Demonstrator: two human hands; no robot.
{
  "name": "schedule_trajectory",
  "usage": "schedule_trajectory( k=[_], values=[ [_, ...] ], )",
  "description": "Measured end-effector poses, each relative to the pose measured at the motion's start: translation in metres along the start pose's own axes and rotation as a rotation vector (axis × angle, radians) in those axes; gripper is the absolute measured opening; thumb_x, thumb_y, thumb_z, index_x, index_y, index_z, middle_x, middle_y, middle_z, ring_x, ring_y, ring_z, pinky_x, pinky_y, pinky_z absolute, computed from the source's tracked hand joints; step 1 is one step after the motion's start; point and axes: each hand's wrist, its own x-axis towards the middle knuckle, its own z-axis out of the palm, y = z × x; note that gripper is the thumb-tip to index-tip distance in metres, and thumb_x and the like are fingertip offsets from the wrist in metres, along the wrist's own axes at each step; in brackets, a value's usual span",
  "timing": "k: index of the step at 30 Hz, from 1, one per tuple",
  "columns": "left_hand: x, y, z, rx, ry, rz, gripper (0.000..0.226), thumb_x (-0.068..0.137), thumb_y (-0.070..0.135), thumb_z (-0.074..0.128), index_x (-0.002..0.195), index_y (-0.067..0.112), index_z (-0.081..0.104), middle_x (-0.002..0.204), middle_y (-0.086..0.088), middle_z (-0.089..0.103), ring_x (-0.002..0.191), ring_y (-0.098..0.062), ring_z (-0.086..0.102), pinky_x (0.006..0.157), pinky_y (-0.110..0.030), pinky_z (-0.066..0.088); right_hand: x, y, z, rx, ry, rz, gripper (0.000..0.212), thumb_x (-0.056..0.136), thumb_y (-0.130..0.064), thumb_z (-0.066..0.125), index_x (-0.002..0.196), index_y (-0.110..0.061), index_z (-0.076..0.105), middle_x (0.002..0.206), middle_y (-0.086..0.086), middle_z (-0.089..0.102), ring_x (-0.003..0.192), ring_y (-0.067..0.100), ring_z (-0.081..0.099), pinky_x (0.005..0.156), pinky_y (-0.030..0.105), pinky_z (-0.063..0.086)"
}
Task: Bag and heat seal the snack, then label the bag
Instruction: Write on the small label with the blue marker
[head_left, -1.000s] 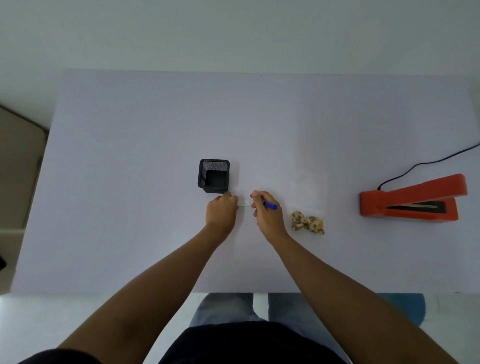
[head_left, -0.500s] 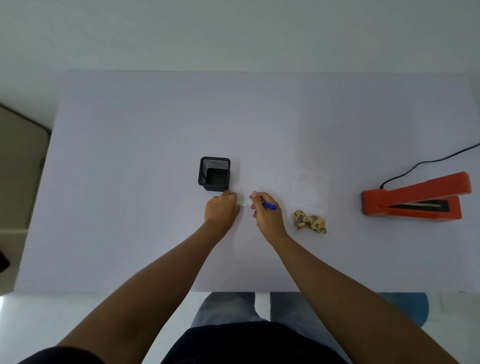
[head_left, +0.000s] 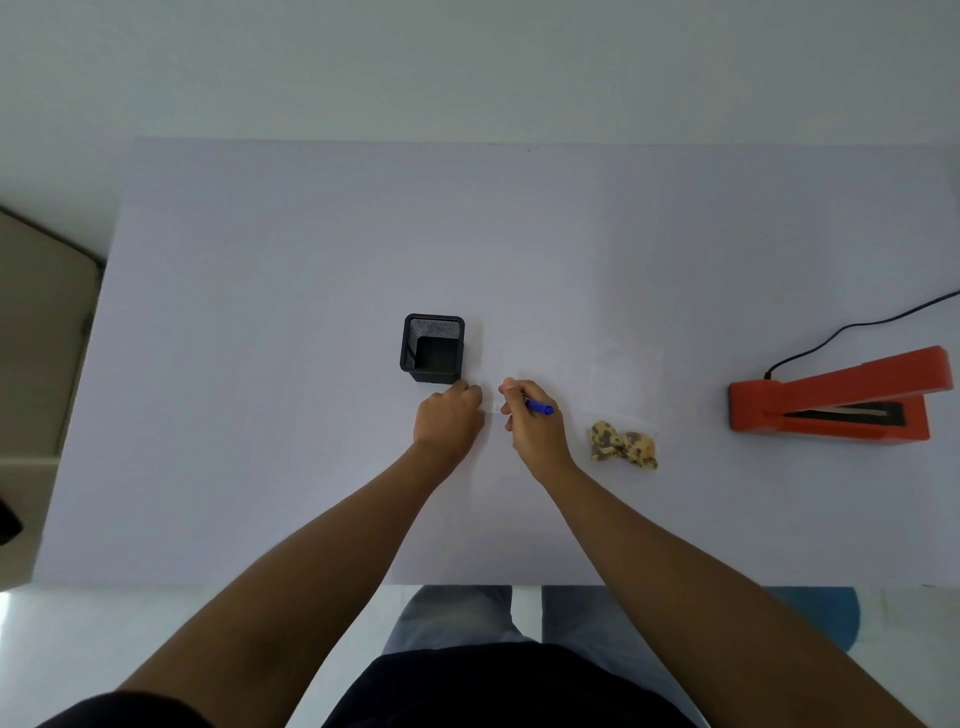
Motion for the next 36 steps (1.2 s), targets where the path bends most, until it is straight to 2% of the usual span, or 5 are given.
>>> schedule_trajectory(
  k=[12,18,22,29,36],
  values=[
    [0.006,0.005,-0.002,0.007,-0.068,-0.01,0.015,0.096,0.019,0.051,0.102,0.009,0.059,0.103,-0.008,0.061,0.082,-0.032,0.065,0.065,-0.033,0.048,0.0,-0.001,0.005,0.008,0.002,-0.031,0.024,0.103,-0.037,0.049,0.095,-0.019,0.062,0.081,-0.001,0.066,0.072,0.012,0.061,0.075,0.03,0.054],
    [-0.001,0.009,-0.003,-0.001,-0.02,-0.015,0.014,0.092,0.011,0.052,0.104,0.009,0.058,0.104,-0.01,0.061,0.078,-0.034,0.064,0.06,-0.034,0.043,0.004,0.012,-0.001,-0.19,0.049,-0.276,0.01,0.099,-0.017,0.059,0.106,-0.012,0.064,0.1,0.003,0.067,0.091,0.015,0.062,0.084,0.023,0.052],
    [-0.004,0.009,-0.001,-0.025,0.015,-0.026,0.019,0.092,0.011,0.053,0.11,0.012,0.061,0.104,-0.008,0.062,0.072,-0.031,0.064,0.059,-0.033,0.049,0.011,0.024,-0.008,-0.381,0.022,-0.34,0.031,0.088,0.002,0.063,0.115,-0.014,0.06,0.105,0.004,0.063,0.097,0.021,0.059,0.089,0.031,0.055],
    [-0.002,0.007,-0.001,-0.022,0.01,-0.015,0.014,0.092,0.013,0.056,0.095,0.012,0.07,0.092,-0.005,0.062,0.067,-0.026,0.063,0.059,-0.032,0.053,0.013,0.032,-0.012,-0.531,-0.062,-0.415,0.041,0.084,-0.002,0.073,0.122,-0.012,0.059,0.114,0.008,0.064,0.106,0.022,0.055,0.096,0.03,0.049],
    [-0.003,0.007,-0.003,-0.025,0.035,0.008,0.016,0.094,0.015,0.055,0.096,0.012,0.071,0.094,-0.006,0.063,0.071,-0.028,0.064,0.06,-0.033,0.052,0.016,0.027,-0.007,-0.599,-0.084,-0.459,0.045,0.081,0.004,0.071,0.12,-0.016,0.06,0.106,0.006,0.064,0.1,0.021,0.055,0.085,0.032,0.053]
  ],
)
